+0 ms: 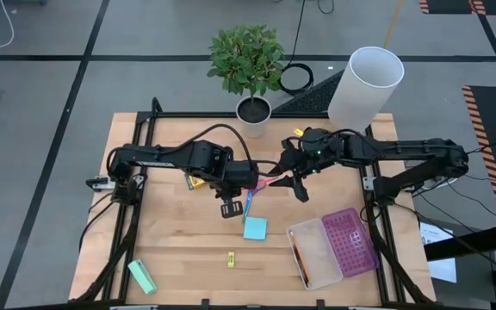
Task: Pack school essentials
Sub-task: Put the pink pencil into the purple supply box
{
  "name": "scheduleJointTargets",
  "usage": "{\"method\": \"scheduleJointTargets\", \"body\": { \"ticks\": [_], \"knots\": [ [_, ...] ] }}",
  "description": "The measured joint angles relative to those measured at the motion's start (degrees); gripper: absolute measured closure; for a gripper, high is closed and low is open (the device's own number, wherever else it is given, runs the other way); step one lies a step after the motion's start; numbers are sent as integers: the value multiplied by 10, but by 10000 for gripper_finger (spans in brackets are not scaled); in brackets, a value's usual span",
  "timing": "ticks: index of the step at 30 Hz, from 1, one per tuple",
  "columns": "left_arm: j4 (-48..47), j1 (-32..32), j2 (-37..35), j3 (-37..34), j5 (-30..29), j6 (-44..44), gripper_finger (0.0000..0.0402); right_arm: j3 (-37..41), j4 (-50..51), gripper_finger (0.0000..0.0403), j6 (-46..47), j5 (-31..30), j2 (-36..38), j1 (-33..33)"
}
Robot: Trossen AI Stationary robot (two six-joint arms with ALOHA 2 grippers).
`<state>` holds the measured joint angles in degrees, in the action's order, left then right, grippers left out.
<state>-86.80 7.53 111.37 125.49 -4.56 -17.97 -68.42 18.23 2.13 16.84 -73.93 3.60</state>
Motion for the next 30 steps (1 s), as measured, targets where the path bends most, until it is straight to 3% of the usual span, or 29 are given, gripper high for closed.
{"method": "scheduleJointTargets", "body": {
  "ticks": [15,22,25,30],
  "knots": [
    [0,0,0,0,0,-8,378,0,0,381,1,0,0,0],
    [0,0,0,0,0,-23,375,0,0,377,6,0,0,0],
    [1,0,0,0,13,-30,352,0,0,370,19,0,0,0],
    [-10,0,-1,0,22,-68,271,0,13,380,41,-1,9,0]
  ]
}}
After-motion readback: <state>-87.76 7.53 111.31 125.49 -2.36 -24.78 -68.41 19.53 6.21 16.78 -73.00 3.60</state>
